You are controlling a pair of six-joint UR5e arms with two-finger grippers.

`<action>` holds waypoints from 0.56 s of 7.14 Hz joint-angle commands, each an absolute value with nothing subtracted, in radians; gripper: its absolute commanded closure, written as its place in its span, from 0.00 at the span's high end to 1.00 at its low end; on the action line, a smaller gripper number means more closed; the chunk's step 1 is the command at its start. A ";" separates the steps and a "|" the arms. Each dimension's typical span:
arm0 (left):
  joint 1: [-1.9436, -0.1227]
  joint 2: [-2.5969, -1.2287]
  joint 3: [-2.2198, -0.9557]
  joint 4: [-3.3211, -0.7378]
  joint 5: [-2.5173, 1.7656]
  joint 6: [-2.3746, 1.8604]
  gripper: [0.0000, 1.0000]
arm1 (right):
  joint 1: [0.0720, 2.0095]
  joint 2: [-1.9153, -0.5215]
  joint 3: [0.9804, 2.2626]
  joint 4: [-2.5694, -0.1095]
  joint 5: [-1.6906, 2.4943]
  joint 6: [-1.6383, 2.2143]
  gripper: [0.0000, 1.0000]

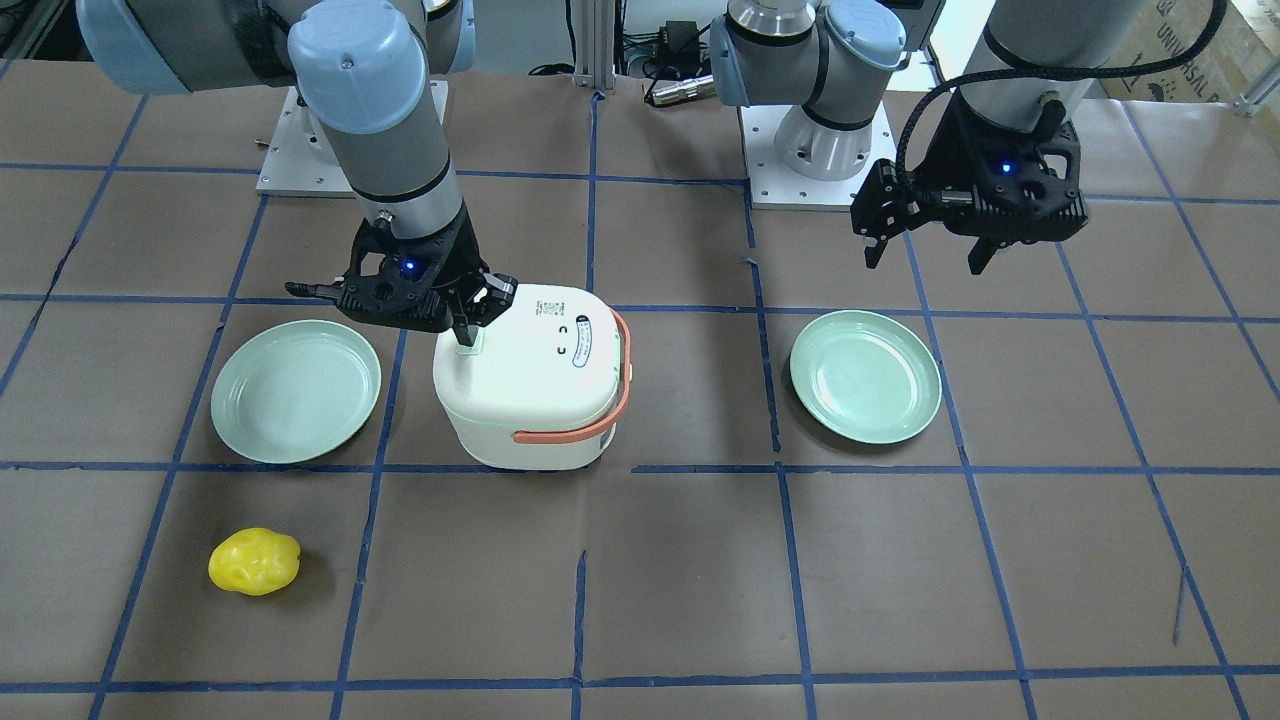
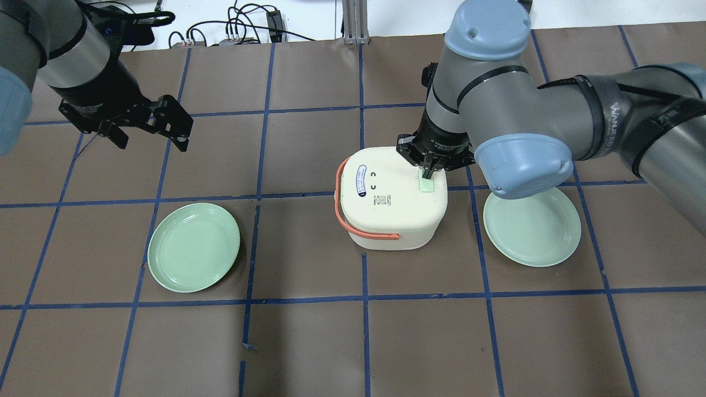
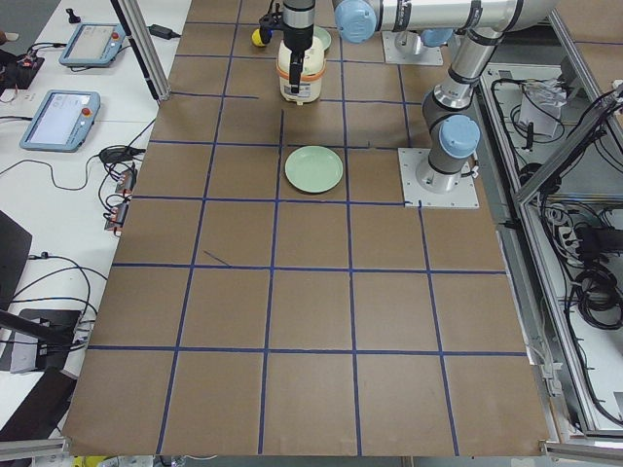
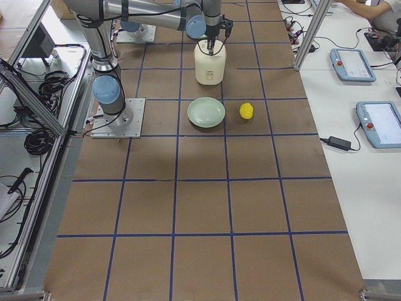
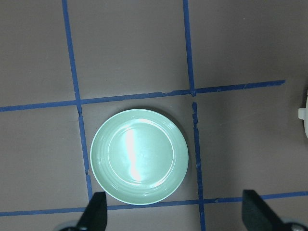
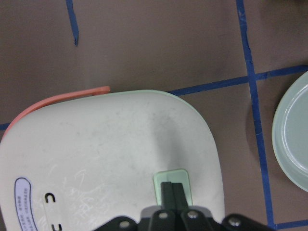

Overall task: Press rice cooker button
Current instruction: 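Press the green button on the rice cooker lid with the right gripper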

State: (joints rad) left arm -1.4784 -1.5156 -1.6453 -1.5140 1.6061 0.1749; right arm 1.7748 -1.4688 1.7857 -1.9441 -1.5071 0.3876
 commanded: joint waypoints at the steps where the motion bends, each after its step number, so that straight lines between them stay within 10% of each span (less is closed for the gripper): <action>1: -1.479 -1.516 -1.646 -1.514 1.606 0.175 1.00 | 1.775 -1.467 1.787 -1.945 -1.509 0.387 0.10; 4: -1.479 -1.516 -1.646 -1.514 1.606 0.175 1.00 | 1.775 -1.470 1.802 -1.947 -1.506 0.387 0.10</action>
